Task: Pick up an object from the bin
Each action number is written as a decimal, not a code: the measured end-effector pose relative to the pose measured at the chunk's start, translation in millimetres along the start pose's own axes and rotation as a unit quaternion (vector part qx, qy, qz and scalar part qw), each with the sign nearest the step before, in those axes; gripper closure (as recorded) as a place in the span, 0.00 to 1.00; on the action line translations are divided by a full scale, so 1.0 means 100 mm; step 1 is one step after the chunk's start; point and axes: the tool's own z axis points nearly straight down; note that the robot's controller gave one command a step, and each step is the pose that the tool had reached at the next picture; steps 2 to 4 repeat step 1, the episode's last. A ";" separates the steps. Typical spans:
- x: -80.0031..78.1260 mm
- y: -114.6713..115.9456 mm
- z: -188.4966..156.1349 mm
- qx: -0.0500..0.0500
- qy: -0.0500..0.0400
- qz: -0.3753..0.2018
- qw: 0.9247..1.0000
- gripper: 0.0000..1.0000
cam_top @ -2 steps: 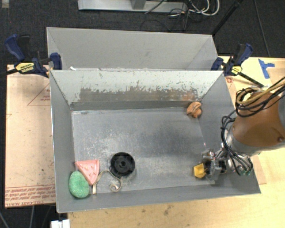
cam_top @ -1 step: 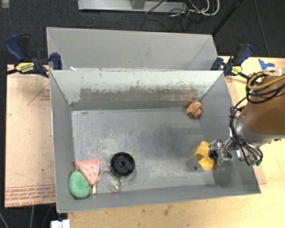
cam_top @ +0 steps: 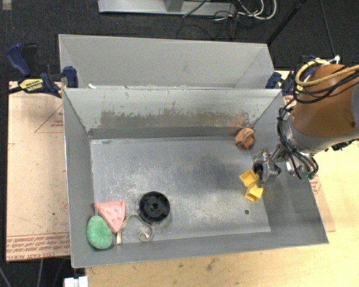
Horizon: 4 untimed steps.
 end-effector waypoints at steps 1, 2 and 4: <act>0.06 0.06 -0.35 -0.002 0.007 -0.007 1.000 1.00; 0.06 0.06 -0.35 -0.002 0.007 -0.007 1.000 1.00; 0.06 0.06 -0.35 -0.002 0.007 -0.007 1.000 1.00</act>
Offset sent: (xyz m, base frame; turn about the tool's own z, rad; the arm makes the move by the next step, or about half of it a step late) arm 0.0397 -0.0065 -0.0792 0.0030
